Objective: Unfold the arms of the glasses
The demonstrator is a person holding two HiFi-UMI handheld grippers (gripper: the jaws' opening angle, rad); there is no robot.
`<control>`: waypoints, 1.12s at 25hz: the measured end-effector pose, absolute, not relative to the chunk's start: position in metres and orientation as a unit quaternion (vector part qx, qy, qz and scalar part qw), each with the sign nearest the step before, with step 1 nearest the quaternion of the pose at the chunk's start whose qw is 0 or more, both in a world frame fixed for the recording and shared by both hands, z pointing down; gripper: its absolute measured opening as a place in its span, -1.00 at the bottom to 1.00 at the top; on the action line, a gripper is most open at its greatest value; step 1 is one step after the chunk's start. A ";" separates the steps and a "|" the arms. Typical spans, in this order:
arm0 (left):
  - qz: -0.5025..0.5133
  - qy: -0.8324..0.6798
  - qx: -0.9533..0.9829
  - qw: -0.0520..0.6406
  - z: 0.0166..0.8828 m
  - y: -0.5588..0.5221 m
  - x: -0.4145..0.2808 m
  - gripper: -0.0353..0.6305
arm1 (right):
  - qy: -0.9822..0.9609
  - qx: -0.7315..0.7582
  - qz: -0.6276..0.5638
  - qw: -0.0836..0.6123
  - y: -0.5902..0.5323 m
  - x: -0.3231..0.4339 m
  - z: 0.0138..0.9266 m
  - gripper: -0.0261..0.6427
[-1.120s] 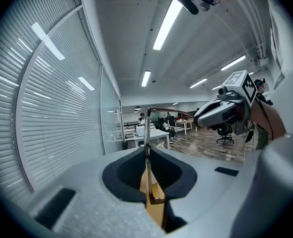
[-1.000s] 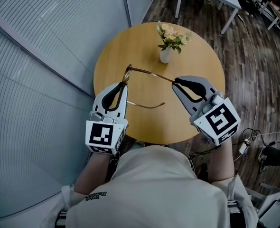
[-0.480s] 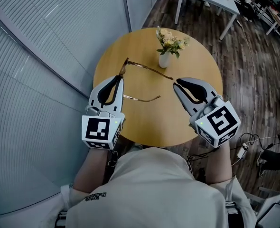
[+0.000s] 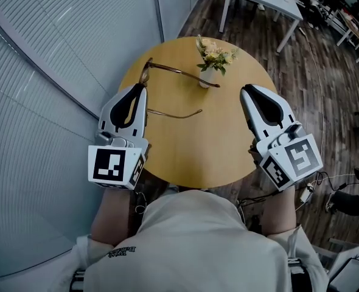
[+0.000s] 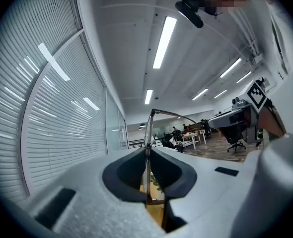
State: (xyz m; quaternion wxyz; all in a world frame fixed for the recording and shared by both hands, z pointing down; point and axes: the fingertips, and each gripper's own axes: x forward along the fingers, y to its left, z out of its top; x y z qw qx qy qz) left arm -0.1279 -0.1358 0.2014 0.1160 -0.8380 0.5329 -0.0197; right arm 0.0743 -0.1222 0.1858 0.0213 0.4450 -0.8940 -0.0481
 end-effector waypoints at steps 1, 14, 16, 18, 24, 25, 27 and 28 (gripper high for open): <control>-0.016 0.533 -0.837 0.124 0.196 -0.134 -0.129 -0.77 | -0.890 0.453 -0.048 0.009 -0.121 0.078 0.182 -0.79; 0.037 0.526 -0.840 0.130 0.175 -0.114 -0.140 -0.77 | -0.858 0.506 -0.084 -0.035 -0.104 0.107 0.164 -0.79; 0.033 0.527 -0.840 0.123 0.181 -0.115 -0.142 -0.77 | -0.857 0.508 -0.086 -0.027 -0.103 0.108 0.168 -0.79; 0.027 0.528 -0.841 0.117 0.189 -0.117 -0.143 -0.77 | -0.858 0.507 -0.081 -0.022 -0.104 0.107 0.174 -0.79; 0.020 0.516 -0.854 0.065 0.218 -0.122 -0.144 -0.77 | -0.865 0.497 -0.067 0.018 -0.104 0.097 0.205 -0.79; 0.022 0.516 -0.855 0.055 0.223 -0.123 -0.145 -0.77 | -0.866 0.494 -0.066 0.027 -0.104 0.095 0.211 -0.79; 0.018 0.517 -0.855 0.045 0.232 -0.125 -0.147 -0.77 | -0.870 0.488 -0.057 0.038 -0.104 0.089 0.224 -0.79; 0.014 0.517 -0.855 0.044 0.236 -0.126 -0.147 -0.77 | -0.873 0.484 -0.049 0.042 -0.104 0.085 0.230 -0.79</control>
